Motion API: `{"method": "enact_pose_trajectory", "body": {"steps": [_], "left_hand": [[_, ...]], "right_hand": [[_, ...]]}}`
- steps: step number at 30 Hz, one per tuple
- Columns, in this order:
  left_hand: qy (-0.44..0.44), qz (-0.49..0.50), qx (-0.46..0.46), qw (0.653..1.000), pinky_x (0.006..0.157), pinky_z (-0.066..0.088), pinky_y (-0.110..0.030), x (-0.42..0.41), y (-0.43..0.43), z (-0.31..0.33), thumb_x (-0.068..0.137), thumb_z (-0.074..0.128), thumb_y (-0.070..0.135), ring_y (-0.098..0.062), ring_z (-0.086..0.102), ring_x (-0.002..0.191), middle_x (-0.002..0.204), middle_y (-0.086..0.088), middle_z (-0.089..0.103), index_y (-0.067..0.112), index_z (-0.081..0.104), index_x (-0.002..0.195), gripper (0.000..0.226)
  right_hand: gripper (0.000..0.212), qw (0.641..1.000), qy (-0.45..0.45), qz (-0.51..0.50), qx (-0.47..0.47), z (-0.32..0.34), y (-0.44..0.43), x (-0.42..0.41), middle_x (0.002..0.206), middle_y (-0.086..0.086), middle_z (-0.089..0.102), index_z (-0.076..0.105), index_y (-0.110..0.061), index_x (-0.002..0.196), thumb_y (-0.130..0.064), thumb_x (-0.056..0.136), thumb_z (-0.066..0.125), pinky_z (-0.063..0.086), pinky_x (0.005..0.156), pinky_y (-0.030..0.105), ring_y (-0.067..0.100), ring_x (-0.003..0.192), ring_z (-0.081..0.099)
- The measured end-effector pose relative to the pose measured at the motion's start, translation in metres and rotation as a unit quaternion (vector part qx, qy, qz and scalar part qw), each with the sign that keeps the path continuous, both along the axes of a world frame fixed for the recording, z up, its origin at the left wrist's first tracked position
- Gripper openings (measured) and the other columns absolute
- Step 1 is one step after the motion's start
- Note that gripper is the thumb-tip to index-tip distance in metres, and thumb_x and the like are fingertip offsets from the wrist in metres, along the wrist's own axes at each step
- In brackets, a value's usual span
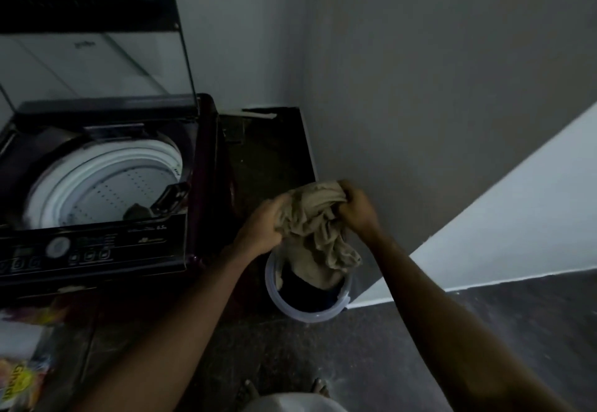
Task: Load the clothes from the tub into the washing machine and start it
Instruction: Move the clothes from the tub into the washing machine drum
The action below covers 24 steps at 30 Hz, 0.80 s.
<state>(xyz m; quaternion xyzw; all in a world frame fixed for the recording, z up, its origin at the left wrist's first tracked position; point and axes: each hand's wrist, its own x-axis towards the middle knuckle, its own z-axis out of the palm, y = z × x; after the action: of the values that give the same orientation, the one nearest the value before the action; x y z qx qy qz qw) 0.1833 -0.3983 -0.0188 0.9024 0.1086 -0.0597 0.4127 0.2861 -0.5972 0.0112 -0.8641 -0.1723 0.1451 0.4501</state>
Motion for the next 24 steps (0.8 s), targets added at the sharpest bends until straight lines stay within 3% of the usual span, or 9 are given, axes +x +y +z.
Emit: {"method": "enact_pose_trajectory", "body": {"steps": [2,4,6,9,12,15,18,20,24], "left_hand": [[-0.013,-0.056,-0.013,0.998,0.109,0.041,-0.042,0.007,-0.017,-0.004,0.064,0.084,0.053,-0.019,0.042,0.135,0.147,-0.001,0.039,0.036,0.025,0.150,0.106],[-0.047,0.008,-0.068,0.997,0.105,0.045,-0.042,0.017,-0.030,0.000,0.057,0.083,0.063,-0.017,0.047,0.131,0.144,0.000,0.045,0.032,0.029,0.147,0.110],[-0.083,0.095,-0.085,0.988,0.099,0.049,-0.040,0.021,-0.035,0.019,0.070,0.080,0.045,-0.021,0.055,0.122,0.134,-0.005,0.055,0.024,0.037,0.142,0.086],[-0.119,0.139,-0.057,0.981,0.092,0.052,-0.037,0.026,-0.029,0.044,0.086,0.065,0.021,-0.027,0.061,0.112,0.122,-0.007,0.063,0.021,0.049,0.133,0.050],[-0.139,0.155,-0.105,0.972,0.089,0.044,-0.021,0.031,-0.026,0.069,0.090,0.057,0.013,-0.015,0.057,0.110,0.121,0.000,0.062,0.021,0.053,0.132,0.043],[-0.172,0.154,-0.230,0.945,0.083,0.044,-0.014,0.035,-0.029,0.092,0.091,0.060,0.004,-0.007,0.057,0.105,0.111,0.010,0.061,0.017,0.058,0.127,0.038],[-0.180,0.148,-0.318,0.919,0.074,0.051,-0.014,0.038,-0.027,0.101,0.088,0.066,0.004,-0.003,0.065,0.097,0.107,0.007,0.067,0.019,0.064,0.115,0.032],[-0.183,0.163,-0.329,0.912,0.073,0.052,-0.016,0.038,-0.020,0.098,0.087,0.066,0.002,-0.002,0.066,0.094,0.105,0.006,0.068,0.021,0.065,0.111,0.030],[-0.185,0.229,-0.236,0.926,0.092,0.052,-0.033,0.033,0.006,0.083,0.086,0.065,0.008,-0.015,0.063,0.107,0.115,0.000,0.067,0.019,0.062,0.123,0.039]], "right_hand": [[0.049,1.000,-0.014,0.013,0.022,0.013,0.013,0.002,0.103,0.008,0.064,0.059,-0.007,0.114,-0.012,0.066,0.050,0.042,0.074,0.025,0.022,0.096,0.061],[0.036,0.998,-0.008,0.023,0.060,0.026,0.026,0.002,0.099,0.009,0.062,0.060,-0.001,0.111,0.002,0.075,0.055,0.045,0.069,0.016,0.021,0.092,0.059],[0.035,0.993,0.030,0.043,0.109,0.037,0.030,0.000,0.101,0.008,0.062,0.059,0.000,0.115,0.008,0.081,0.061,0.047,0.070,0.009,0.017,0.090,0.060],[0.051,0.972,0.129,0.078,0.178,0.040,0.014,-0.001,0.118,0.002,0.065,0.058,-0.013,0.126,-0.006,0.079,0.074,0.052,0.089,0.025,0.015,0.106,0.063],[0.072,0.973,0.153,0.075,0.155,0.034,-0.008,-0.007,0.133,-0.010,0.056,0.049,-0.023,0.136,-0.015,0.073,0.082,0.043,0.098,0.025,0.004,0.121,0.051],[0.082,0.985,0.132,0.054,0.094,0.015,-0.013,-0.019,0.135,-0.019,0.040,0.037,-0.025,0.142,-0.018,0.073,0.081,0.033,0.099,0.021,0.000,0.122,0.037],[0.059,0.970,0.200,0.076,0.119,0.001,0.000,-0.031,0.132,-0.005,0.051,0.046,-0.020,0.134,-0.011,0.082,0.072,0.045,0.088,0.017,0.006,0.115,0.053],[0.032,0.954,0.257,0.067,0.139,0.003,0.011,-0.035,0.116,0.000,0.065,0.058,-0.022,0.116,-0.008,0.088,0.064,0.052,0.075,0.017,0.004,0.095,0.065],[0.015,0.949,0.280,0.007,0.143,0.008,0.011,-0.021,0.097,0.010,0.068,0.064,-0.012,0.106,-0.010,0.091,0.059,0.054,0.079,0.039,0.024,0.086,0.065]]}}
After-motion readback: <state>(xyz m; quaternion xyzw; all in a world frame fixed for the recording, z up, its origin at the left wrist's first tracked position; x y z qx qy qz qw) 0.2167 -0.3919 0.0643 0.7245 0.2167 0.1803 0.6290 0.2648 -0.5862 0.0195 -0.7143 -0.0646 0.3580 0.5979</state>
